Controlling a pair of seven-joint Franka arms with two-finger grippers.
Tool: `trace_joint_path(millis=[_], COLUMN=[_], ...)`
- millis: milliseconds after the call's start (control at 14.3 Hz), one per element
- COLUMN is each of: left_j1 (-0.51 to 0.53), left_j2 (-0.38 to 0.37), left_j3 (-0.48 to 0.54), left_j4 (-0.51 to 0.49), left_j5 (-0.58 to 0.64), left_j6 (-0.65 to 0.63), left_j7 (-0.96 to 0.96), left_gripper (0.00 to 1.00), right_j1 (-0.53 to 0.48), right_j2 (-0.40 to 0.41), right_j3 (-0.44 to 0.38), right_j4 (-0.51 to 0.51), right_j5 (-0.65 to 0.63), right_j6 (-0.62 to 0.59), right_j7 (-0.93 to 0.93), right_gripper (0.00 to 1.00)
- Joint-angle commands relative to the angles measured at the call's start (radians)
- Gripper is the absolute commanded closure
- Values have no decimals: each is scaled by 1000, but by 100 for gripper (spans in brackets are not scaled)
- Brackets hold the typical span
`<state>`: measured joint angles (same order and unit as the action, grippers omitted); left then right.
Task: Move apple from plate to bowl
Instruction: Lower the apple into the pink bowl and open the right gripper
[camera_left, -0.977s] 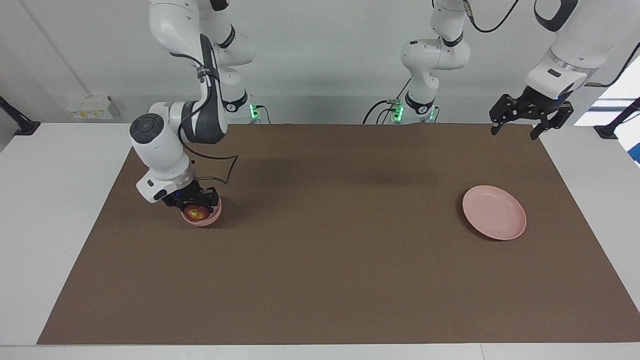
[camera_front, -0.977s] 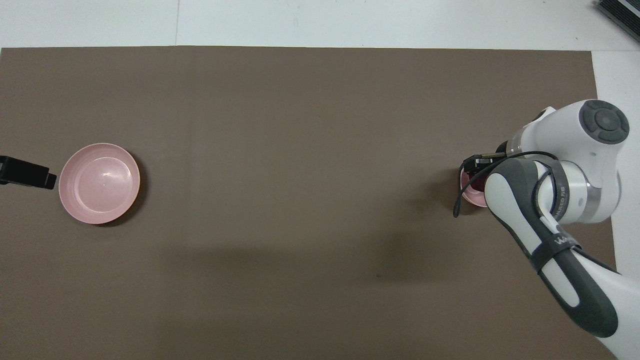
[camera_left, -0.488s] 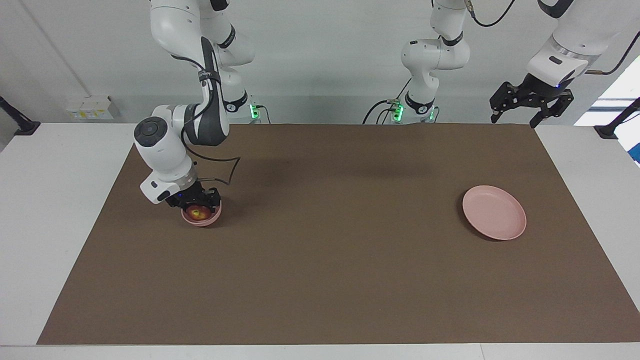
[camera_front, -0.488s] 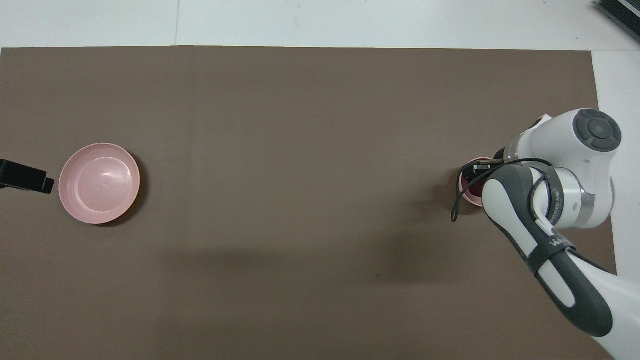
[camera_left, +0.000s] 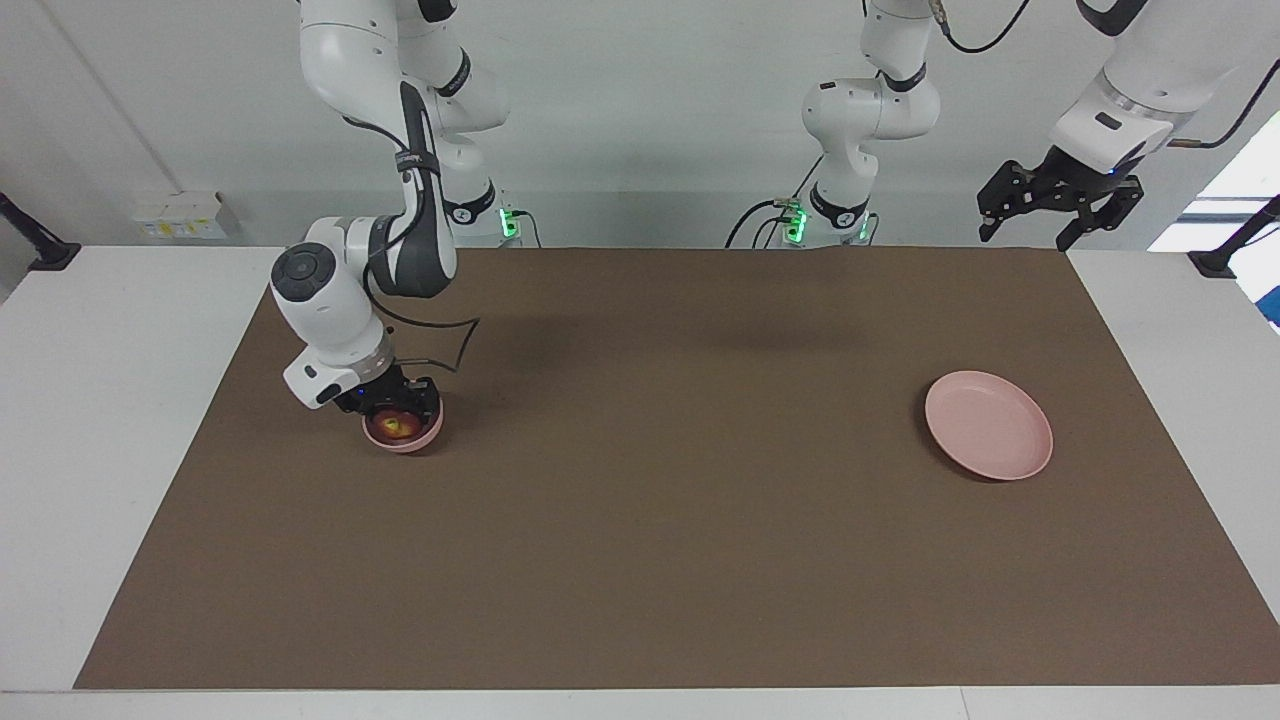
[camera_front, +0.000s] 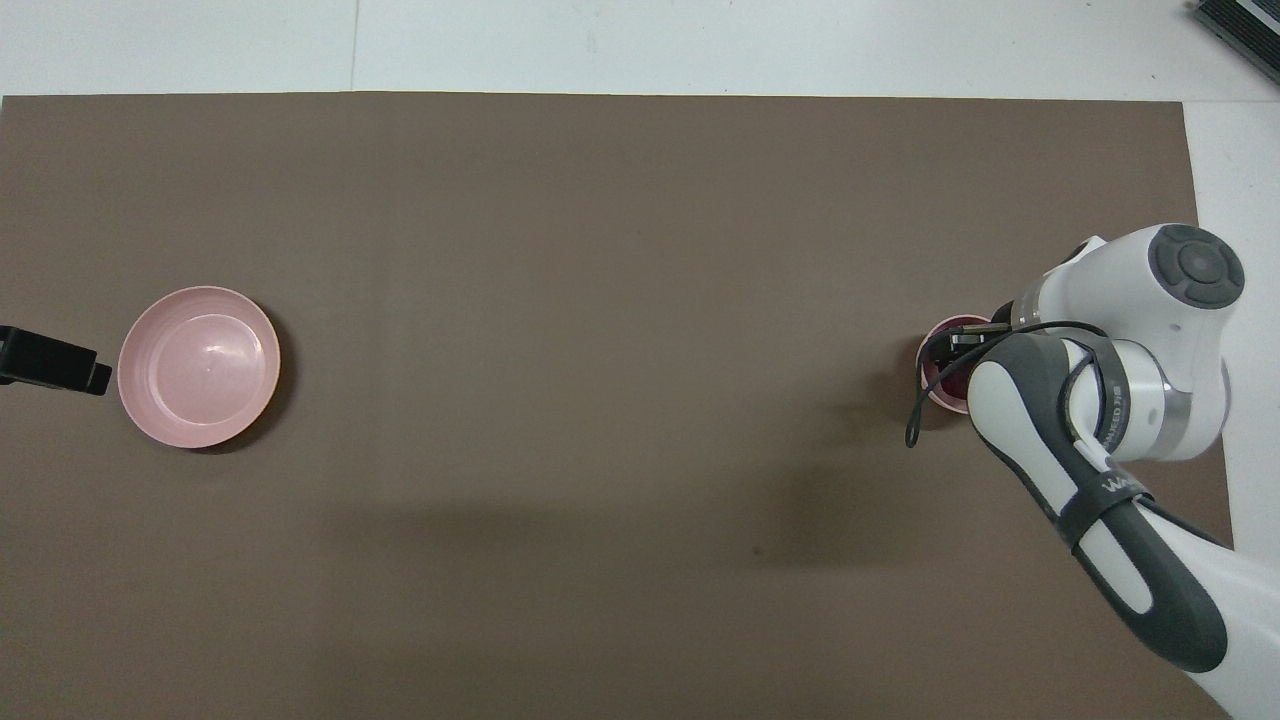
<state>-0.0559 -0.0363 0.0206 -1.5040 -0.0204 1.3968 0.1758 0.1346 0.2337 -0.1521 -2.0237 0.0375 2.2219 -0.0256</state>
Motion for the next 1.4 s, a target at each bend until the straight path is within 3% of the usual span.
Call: trace_joint_path(millis=[0,140,279,558,767,1116,1326], left_j1=[8,14,21,24,24,22,22], left_j2=[-30,-30,-30,-30,-33,-37,-37], left_j3=[-10,-11,-13,-25,-42,-42,-42], left_j4=[-18,-22,-22,-22,-22,-28,-27], left_j5=[14,16,16,30,46,50,40], left_j6=[-18,-18,-18,-18,-18,-12,-10], left_j7=[-1,-2,-2,-33,-48,-50,-50], left_gripper=[0,0,0,0,0,0,0], right_j1=[-12,-10,-7,-7,-6,-6,-3], right_j2=[-20,-19,-19,-19,-19,-19,-56], right_j3=[13,13,13,13,13,14,13], right_j4=[-27,-27,-27,-27,-27,-15,43], right_j5=[-24,-21,-21,-21,-21,-19,-19], right_j6=[35,35,35,35,35,21,-31], right_j7=[-2,10,24,27,29,41,39], right_gripper=[65,29,20,17,0,0,0])
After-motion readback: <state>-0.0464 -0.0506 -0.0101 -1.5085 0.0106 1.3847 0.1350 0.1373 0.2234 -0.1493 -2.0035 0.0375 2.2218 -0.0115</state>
